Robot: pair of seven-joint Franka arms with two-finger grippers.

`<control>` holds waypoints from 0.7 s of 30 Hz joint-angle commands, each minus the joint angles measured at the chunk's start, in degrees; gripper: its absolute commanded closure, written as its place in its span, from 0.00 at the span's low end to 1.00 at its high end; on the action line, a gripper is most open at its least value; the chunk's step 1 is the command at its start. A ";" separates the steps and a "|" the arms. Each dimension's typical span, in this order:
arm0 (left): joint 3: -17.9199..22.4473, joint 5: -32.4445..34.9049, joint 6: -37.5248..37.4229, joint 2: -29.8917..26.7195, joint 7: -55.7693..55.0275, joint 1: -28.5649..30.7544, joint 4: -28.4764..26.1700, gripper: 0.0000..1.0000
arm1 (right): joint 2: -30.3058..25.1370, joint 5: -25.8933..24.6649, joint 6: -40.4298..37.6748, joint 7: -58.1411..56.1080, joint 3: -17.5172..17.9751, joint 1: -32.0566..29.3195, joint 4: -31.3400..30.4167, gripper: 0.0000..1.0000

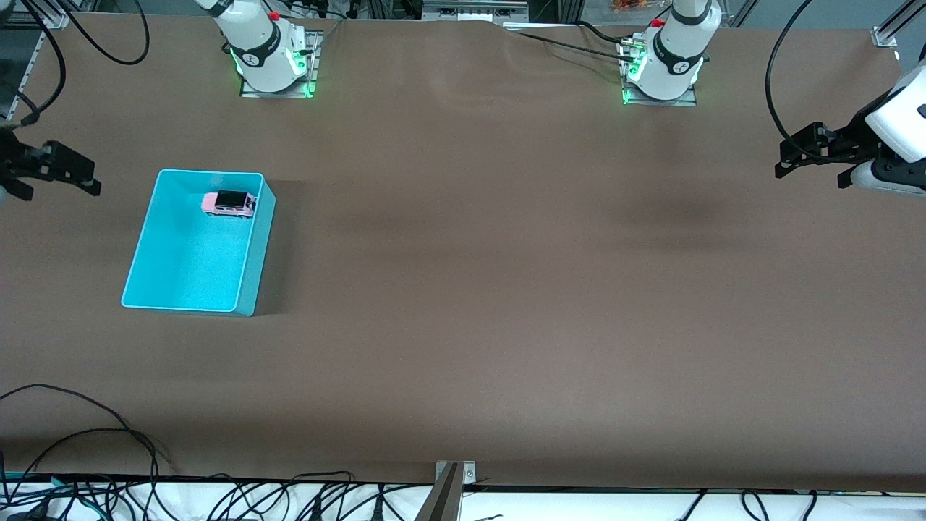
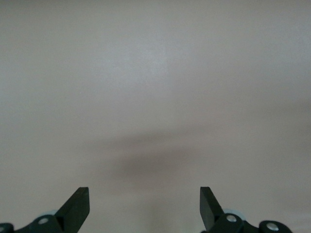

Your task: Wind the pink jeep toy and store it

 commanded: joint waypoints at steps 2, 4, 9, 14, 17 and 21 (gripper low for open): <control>-0.23 -1.21 -0.58 0.69 -0.56 0.39 1.66 0.00 | -8.11 -0.91 0.93 1.32 -0.02 0.17 -9.11 0.00; -0.23 -1.30 -0.58 0.69 -0.56 0.39 1.66 0.00 | -11.10 -0.82 2.78 1.32 -0.02 0.17 -13.14 0.00; -0.23 -1.30 -0.58 0.69 -0.56 0.39 1.66 0.00 | -15.33 -0.74 4.63 1.32 -0.02 0.17 -18.34 0.00; -0.23 -1.30 -0.58 0.69 -0.56 0.39 1.66 0.00 | -14.10 -0.38 4.89 1.06 -0.11 0.08 -17.12 0.00; -0.23 -1.30 -0.58 0.60 -0.47 0.39 1.66 0.00 | -11.82 0.14 4.98 1.06 -0.11 0.08 -14.93 0.00; -0.23 -1.30 -0.58 0.60 -0.47 0.39 1.66 0.00 | -8.57 0.49 4.89 0.97 -0.11 0.08 -11.24 0.00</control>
